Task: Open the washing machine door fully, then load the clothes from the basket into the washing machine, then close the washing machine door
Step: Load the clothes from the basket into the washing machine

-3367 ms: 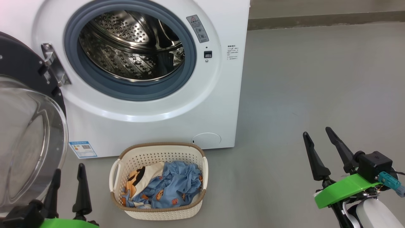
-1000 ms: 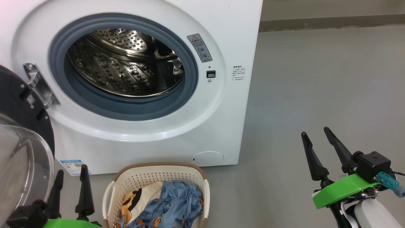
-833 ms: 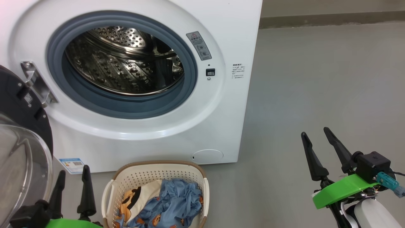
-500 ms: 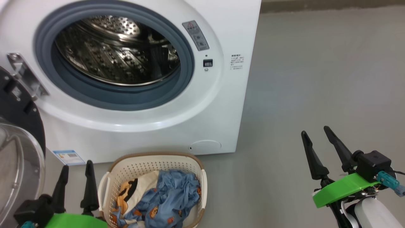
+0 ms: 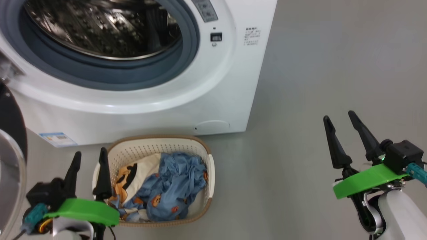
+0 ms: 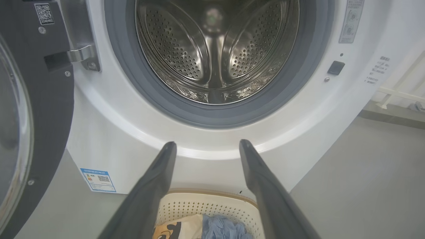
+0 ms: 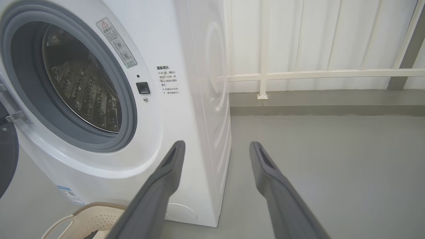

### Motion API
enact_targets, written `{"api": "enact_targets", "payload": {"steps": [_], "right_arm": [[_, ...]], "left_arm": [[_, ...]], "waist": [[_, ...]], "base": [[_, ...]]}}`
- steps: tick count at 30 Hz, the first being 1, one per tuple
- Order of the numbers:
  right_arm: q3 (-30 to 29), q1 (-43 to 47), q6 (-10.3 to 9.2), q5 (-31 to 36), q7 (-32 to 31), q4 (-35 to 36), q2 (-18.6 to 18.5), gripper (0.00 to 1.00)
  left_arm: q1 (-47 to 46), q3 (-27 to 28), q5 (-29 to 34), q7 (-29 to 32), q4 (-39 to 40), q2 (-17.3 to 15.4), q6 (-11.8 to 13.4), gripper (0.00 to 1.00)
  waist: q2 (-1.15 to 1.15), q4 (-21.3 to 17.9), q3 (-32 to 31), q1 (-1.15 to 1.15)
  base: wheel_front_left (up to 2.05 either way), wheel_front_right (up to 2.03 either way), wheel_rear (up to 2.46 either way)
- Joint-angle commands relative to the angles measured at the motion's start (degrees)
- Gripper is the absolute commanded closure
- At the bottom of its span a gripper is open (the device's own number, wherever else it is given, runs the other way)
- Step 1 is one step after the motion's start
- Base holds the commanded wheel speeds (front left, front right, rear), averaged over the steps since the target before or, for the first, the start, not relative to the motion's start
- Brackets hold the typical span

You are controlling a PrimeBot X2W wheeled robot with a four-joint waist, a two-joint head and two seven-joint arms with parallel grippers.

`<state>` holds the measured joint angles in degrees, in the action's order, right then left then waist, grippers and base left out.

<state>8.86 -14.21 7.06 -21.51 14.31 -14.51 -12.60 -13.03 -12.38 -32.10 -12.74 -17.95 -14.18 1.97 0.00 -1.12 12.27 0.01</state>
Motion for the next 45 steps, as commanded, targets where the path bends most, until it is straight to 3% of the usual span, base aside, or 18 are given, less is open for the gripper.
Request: {"api": "enact_targets", "payload": {"steps": [1, 14, 27, 45], "right_arm": [[0.7, -1.6, 0.43, 0.2, 0.7, 1.5, -0.6, 0.0], [0.4, -5.9, 0.43, 0.1, 0.7, 1.3, 0.4, 0.0], [0.3, -9.9, 0.43, 0.3, 0.7, 2.2, 1.0, 0.0], [1.6, -14.5, 0.43, 0.8, 0.7, 3.8, 1.5, 0.0]], "left_arm": [[-2.5, 1.7, 0.7, 0.1, 0.4, -1.1, -0.3, 0.0], [-13.8, -2.5, 1.4, 3.3, -13.4, 0.4, -3.7, 0.0], [-24.7, -9.1, 2.8, 8.5, -33.2, 3.0, -8.2, 0.0], [-35.6, -19.2, 0.0, 14.4, -47.1, 5.6, -9.4, 0.0]], "waist": [[0.0, -0.3, 2.9, -0.01], [0.0, -1.7, 13.4, -0.01], [0.0, -2.9, 20.9, -0.01], [0.0, -5.2, 29.4, -0.01]], "base": [[0.0, 0.0, 0.0], [0.0, 0.0, 0.0], [0.0, 0.0, 0.0], [0.0, 0.0, 0.0]]}}
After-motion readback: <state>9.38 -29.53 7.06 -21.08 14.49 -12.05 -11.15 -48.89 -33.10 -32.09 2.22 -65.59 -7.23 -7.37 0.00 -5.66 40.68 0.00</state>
